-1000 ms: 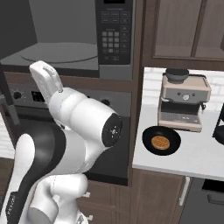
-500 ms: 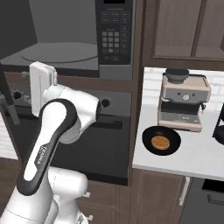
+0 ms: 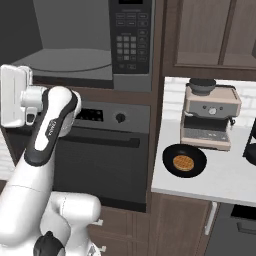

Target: Open the microwave, place the bowl with waffle inside the microwave, then close the microwave door and turn it on.

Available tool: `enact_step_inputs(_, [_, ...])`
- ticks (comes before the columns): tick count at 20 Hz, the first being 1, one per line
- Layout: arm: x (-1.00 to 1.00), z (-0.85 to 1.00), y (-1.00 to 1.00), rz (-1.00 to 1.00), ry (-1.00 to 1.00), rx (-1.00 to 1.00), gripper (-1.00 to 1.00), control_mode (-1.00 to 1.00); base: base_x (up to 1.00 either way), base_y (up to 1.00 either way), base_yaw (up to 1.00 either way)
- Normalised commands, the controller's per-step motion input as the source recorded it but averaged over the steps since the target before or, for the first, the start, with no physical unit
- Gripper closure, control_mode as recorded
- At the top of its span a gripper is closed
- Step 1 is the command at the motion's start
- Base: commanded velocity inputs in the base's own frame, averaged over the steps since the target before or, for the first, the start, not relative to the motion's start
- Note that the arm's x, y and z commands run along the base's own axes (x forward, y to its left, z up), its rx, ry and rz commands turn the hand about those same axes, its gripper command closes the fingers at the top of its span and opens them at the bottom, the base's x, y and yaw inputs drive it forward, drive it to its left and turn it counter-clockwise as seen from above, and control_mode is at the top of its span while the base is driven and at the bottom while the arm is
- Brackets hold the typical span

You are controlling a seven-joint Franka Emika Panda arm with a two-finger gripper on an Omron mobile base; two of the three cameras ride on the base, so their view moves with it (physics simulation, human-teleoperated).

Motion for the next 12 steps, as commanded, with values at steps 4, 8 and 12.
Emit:
enact_step_inputs(4, [-0.04,0.21,1.00,0.43,0.05,-0.02,-1.00,-1.00,0.00,0.00,0.00])
enact_step_inputs(8, [0.00,0.00,1.00,0.21,0.01,-0.10,-1.00,-1.00,0.00,0.00,0.00])
enact_step_inputs(12, [-0.20,0.07,0.77,0.02,-0.09,-0.11,-1.00,-1.00,0.00,0.00,0.00])
